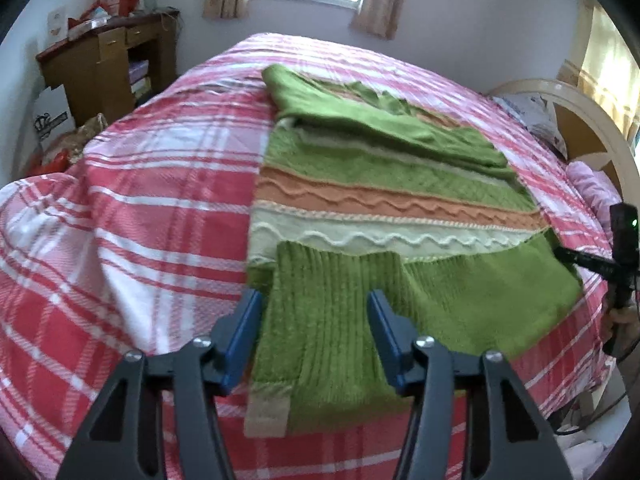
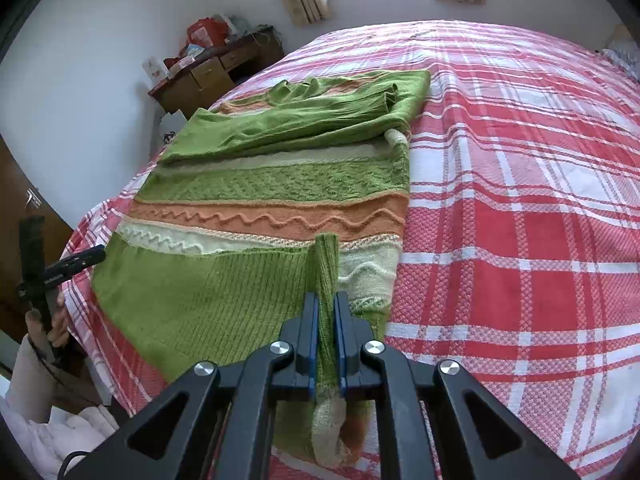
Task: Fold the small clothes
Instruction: 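Grasp the ribbed hem with the right gripper, then lift the hem toward the collar while the left gripper grasps the hem beside it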
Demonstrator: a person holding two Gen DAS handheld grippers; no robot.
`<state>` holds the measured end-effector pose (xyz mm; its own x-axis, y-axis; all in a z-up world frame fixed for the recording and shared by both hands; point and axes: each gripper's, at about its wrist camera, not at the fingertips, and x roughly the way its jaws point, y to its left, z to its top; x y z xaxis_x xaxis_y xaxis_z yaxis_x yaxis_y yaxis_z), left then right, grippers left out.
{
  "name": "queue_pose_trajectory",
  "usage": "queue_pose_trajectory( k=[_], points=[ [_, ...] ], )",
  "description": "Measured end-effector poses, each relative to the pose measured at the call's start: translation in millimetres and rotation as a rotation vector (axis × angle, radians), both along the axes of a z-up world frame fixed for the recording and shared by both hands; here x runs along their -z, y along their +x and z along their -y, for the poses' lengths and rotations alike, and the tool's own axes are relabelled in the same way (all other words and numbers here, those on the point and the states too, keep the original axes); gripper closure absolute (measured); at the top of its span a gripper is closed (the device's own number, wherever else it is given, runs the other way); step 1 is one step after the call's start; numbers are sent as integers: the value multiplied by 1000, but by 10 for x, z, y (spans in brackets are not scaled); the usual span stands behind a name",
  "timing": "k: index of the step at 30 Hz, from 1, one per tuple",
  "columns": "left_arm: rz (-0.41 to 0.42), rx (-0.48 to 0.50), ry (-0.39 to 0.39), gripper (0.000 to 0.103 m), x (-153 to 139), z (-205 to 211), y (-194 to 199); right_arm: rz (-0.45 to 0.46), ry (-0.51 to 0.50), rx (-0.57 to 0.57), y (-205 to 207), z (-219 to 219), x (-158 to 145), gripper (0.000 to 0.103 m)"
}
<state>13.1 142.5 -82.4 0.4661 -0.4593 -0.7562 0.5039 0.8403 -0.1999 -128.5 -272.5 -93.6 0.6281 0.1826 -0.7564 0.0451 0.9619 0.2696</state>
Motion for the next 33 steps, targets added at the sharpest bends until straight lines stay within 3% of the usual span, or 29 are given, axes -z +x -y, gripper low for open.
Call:
queue_pose_trajectory(
  k=[5,9,13,16,18,19,25,28,33],
  points=[
    [14,11,-27,73,-51,-56,-66,3,0,-2,-1,-5,-1,96],
    [36,30,-52,73,-111,-88,-110,6,21,4,0,8,9,96],
    [-7,42,-14,69,9,-28,-36,12,28,6,-1,11,25,96],
    [-15,34,-35,68,30,-26,3,15,30,10,-4,22,37,96],
    [-11,16,-40,76,28,-35,0,16,31,14,-6,19,40,96],
    [-4,4,-31,88,33,-38,-7,17,27,16,-5,14,39,96],
    [1,-22,1,96,-16,-16,-47,36,-46,32,-39,-103,-29,96],
    [34,-19,28,97,-145,39,-95,93,-24,49,-112,-107,-191,96],
    [72,-34,-6,97,-394,61,-57,175,-24,65,-127,-106,-521,96]
  ],
)
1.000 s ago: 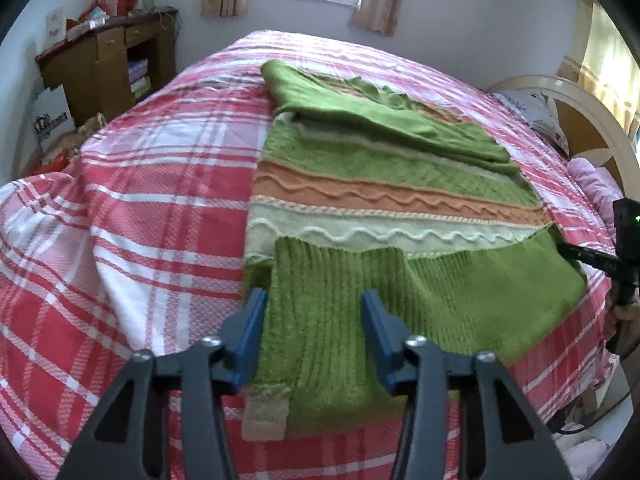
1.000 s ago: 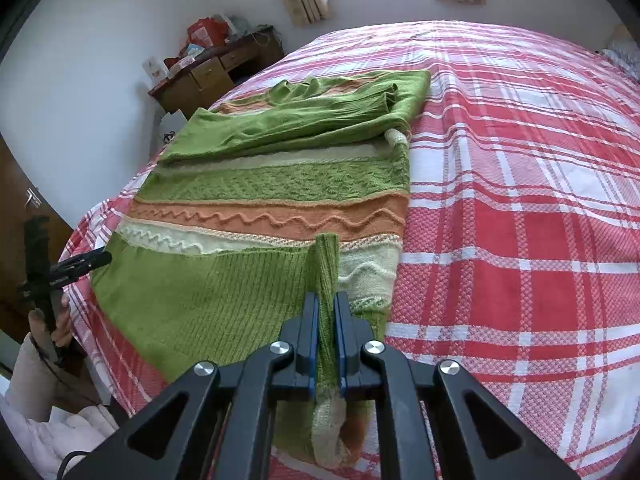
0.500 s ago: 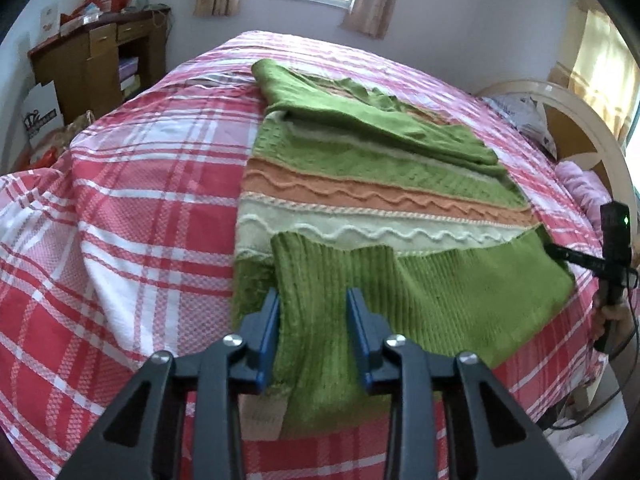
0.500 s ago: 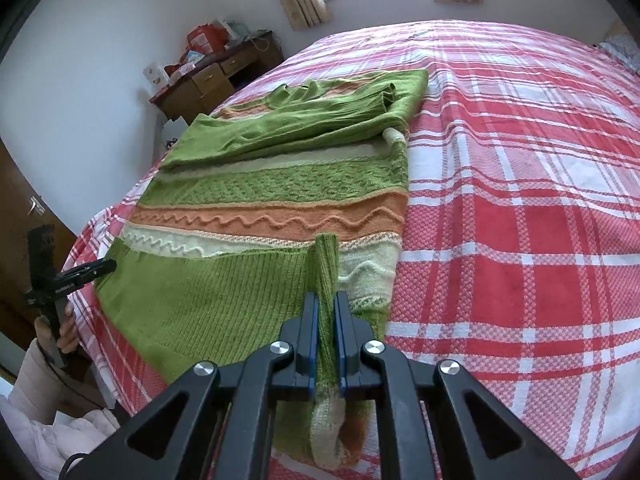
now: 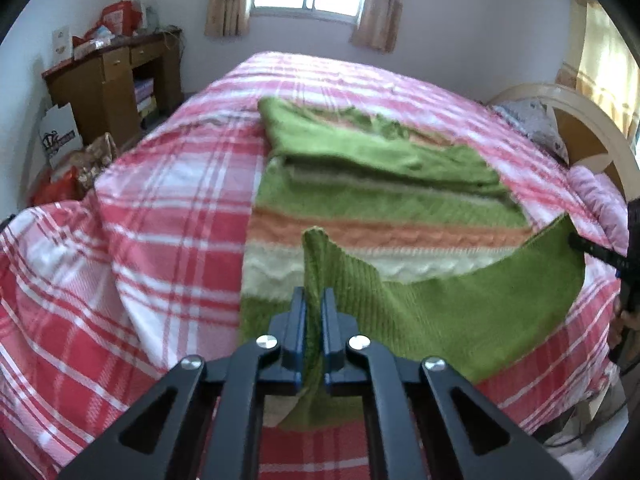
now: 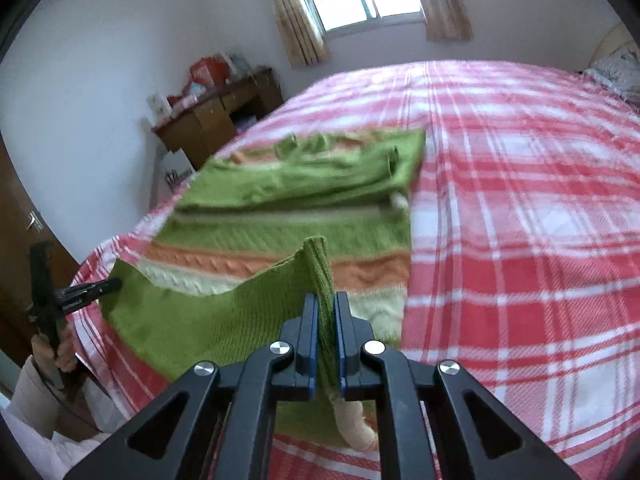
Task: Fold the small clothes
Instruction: 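Lift the hem toward the collar while the left gripper grasps the hem beside it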
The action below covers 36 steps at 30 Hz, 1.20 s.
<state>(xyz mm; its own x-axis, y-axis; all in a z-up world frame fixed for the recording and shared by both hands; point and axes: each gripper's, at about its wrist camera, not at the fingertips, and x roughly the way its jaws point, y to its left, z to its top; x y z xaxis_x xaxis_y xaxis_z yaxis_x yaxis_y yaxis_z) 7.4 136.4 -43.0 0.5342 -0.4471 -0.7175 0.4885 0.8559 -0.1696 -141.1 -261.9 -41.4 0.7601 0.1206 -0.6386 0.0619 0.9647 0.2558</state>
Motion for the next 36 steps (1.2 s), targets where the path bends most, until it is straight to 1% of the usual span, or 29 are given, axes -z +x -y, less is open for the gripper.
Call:
queue_pose_trajectory(
  k=[4,10,12,16,19,22,24,25,26,27,28,31,33,34,35,36],
  points=[
    [-10,-32,-47,97,-122,8,155,25,-17,11,68,-30,-102,96],
    [0,-99,-48,97,-205,29,368,66,-16,44,161,5,-230,96],
    [4,-132,-52,97,-251,11,461,78,-28,44,199,11,-284,96],
    [15,-161,-50,97,-316,27,630,88,-66,36,345,2,-377,96],
    [-12,-135,-17,97,-291,93,716,74,-98,44,487,17,-402,98],
    [-75,-67,-30,96,-189,100,757,58,-87,40,528,68,-369,98],
    [-103,-37,-8,85,-116,127,732,46,-66,17,504,66,-317,98],
    [-105,-25,12,69,-65,147,703,37,-58,13,486,53,-284,98],
    [-95,-20,37,50,-19,169,667,28,-43,17,460,48,-232,98],
    [-77,-17,60,44,19,196,625,26,-29,15,440,52,-200,98],
    [-58,-6,74,39,54,228,584,23,-6,15,416,57,-151,98],
    [-54,8,102,39,130,303,547,23,-4,58,351,61,-79,97],
    [-67,11,96,39,176,314,572,19,8,77,318,78,-30,94],
    [-65,13,86,40,198,316,585,10,15,86,302,89,5,87],
    [-63,19,75,51,207,318,592,5,14,96,292,98,27,72],
    [-65,35,56,57,219,325,591,4,12,106,273,109,46,64]
  ],
)
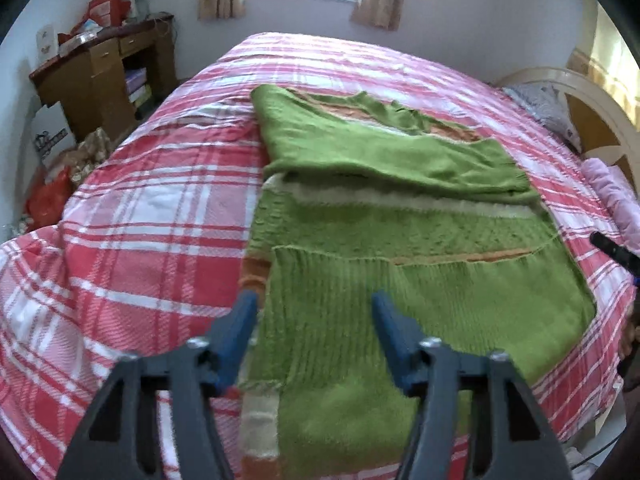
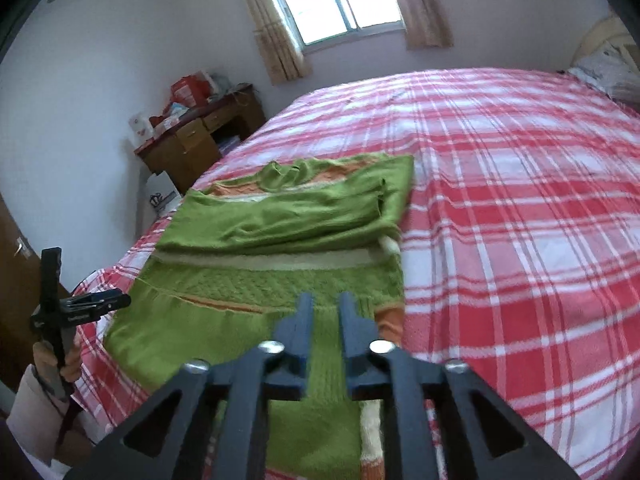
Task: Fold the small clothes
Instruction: 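Lift the hem toward the collar while the left gripper grasps the hem beside it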
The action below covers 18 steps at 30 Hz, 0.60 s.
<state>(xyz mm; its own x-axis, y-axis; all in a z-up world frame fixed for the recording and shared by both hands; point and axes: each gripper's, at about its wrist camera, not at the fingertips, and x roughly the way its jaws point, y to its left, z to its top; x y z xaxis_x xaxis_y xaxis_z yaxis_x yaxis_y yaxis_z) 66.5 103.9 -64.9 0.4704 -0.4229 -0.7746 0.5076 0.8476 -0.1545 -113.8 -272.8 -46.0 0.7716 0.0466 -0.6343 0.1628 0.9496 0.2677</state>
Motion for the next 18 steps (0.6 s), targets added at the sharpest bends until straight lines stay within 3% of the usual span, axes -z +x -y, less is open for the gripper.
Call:
queue_pose_trajectory(
  k=[1,2,6,15,16,17,18],
  points=[
    [-7,5,-8,61,5,10,10,7,-1,16,-38,16,13,51],
    [-13,5,-14,61,15,18,17,13,3,24,-65,28,14,50],
    [-45,-18,-52,61,112,-23,88,31,33,35,-144,86,8,50],
    [-25,-48,-63,63,132,18,61,31,7,56,-216,127,12,50],
    [-15,-56,-48,73,120,34,40,18,1,52,-199,120,27,50],
    [-11,-61,-38,96,113,39,36,0,-10,46,-174,106,46,50],
    [-10,-60,-32,99,105,38,27,-13,-22,40,-153,92,62,50]
  ],
)
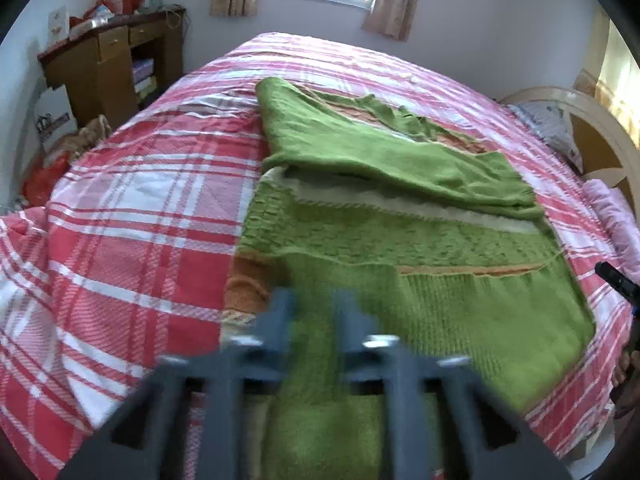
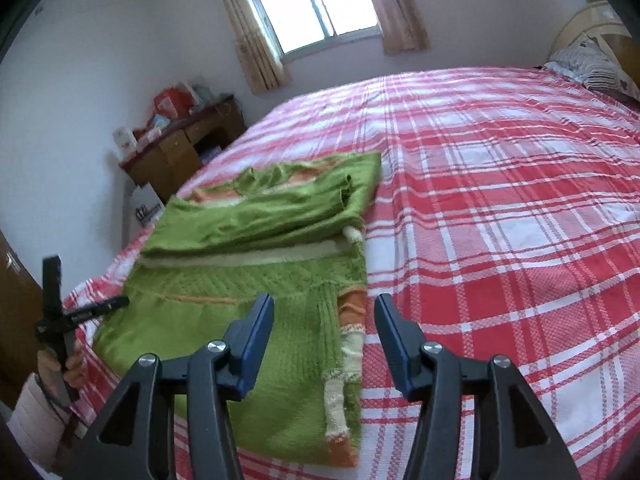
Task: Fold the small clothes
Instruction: 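Lift the hem toward the collar while the left gripper grasps the hem beside it, then lift the held hem with both grippers and carry it over the collar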
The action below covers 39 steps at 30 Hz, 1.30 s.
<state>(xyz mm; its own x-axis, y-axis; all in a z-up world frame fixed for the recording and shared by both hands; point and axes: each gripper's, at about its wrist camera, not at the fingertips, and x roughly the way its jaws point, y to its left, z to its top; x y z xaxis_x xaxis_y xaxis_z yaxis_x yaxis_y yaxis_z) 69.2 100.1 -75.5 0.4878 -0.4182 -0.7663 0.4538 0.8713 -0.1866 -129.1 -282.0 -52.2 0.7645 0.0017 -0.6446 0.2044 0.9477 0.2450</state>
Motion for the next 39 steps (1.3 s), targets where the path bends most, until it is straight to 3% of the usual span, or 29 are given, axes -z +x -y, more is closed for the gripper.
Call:
queue_pose_trajectory(
  k=[6,9,11,13,15,16,17,19,21,23,30,36,37,39],
  points=[
    [-8,0,12,95,17,-31,28,-57,-87,-71,203,-164,116,50],
    [-25,11,1,77,29,-13,57,-79,-114,-117,348,-238,203,50],
    [-35,30,-26,51,27,23,58,-113,-152,-157,464,-310,301,50],
    [-18,45,-7,46,25,110,17,-144,-199,-188,546,-390,422,50],
    [17,43,34,48,35,172,-36,-131,-265,-198,529,-471,433,62],
    [34,43,50,57,36,192,-69,-136,-266,-202,525,-490,422,92],
    [47,37,59,74,27,189,-94,-146,-252,-198,518,-486,398,95],
    [28,23,32,95,-3,120,-89,-133,-228,-181,461,-469,330,95],
    [12,3,-24,95,-70,23,-90,-94,-217,-168,360,-479,205,95],
    [37,-15,-29,98,-155,-23,-125,-51,-218,-160,281,-511,68,95],
    [98,-90,-80,99,-504,-137,-97,61,-267,-140,215,-686,-336,95],
    [64,-25,12,95,-357,-68,-46,36,-317,-148,259,-753,-303,95],
    [45,-8,21,88,-293,-64,-51,29,-313,-146,249,-744,-279,95],
    [21,0,32,59,-213,-69,-76,19,-305,-143,222,-717,-244,95]
  ],
)
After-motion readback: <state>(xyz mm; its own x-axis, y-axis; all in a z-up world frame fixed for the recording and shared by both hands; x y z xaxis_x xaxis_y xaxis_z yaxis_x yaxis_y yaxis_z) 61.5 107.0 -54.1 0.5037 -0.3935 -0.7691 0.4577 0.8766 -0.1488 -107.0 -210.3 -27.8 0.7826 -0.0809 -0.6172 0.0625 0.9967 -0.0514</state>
